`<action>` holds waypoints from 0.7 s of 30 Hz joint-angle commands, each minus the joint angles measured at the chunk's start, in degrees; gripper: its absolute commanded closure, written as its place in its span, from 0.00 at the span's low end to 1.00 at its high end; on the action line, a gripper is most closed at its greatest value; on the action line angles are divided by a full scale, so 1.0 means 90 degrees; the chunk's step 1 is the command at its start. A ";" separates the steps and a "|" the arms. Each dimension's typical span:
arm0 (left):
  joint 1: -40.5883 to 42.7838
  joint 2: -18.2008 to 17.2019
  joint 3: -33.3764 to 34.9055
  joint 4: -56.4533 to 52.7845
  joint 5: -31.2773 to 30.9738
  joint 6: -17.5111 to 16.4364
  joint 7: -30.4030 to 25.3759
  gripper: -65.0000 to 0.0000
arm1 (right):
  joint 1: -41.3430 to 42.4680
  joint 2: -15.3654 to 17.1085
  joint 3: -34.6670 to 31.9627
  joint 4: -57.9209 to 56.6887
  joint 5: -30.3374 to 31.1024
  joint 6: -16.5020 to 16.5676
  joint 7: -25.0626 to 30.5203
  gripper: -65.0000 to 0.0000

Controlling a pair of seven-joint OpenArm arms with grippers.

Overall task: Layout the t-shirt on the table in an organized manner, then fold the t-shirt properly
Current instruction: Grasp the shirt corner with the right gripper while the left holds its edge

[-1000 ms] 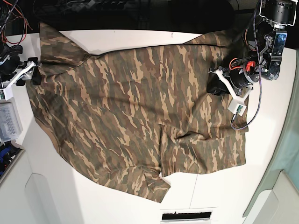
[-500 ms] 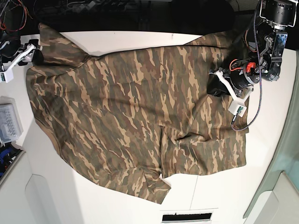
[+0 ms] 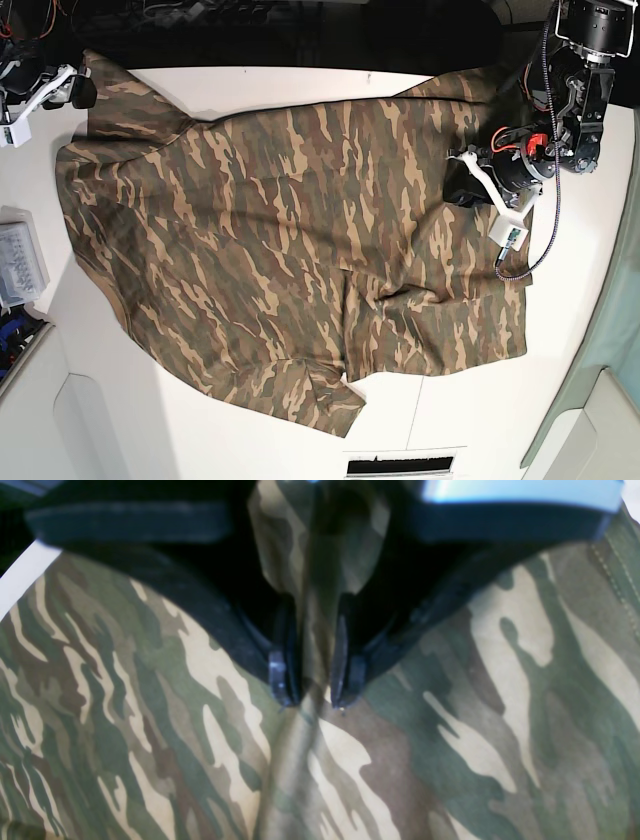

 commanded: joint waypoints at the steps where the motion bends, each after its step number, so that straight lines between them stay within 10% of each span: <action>1: 0.0124 0.0036 0.0056 -0.0163 0.0512 0.0270 0.0707 0.73 | -0.0019 0.0102 -0.0029 -0.0017 0.0046 0.0049 0.0078 0.45; 11: 0.0124 0.0233 0.0056 -0.0163 0.0515 0.0267 0.0712 0.73 | -0.0017 -0.0090 -0.0236 -0.0563 0.0554 0.0563 0.0109 0.47; 17: 0.0124 0.0245 0.0056 -0.0163 0.0517 0.0267 0.0726 0.73 | -0.0017 -0.0323 -0.0236 -0.0488 0.1185 0.0792 0.0109 1.00; 21: 0.0126 0.0245 0.0056 -0.0163 0.0520 0.0267 0.0731 0.73 | -0.0017 -0.0408 -0.0233 -0.0075 0.1885 0.0901 -0.0085 1.00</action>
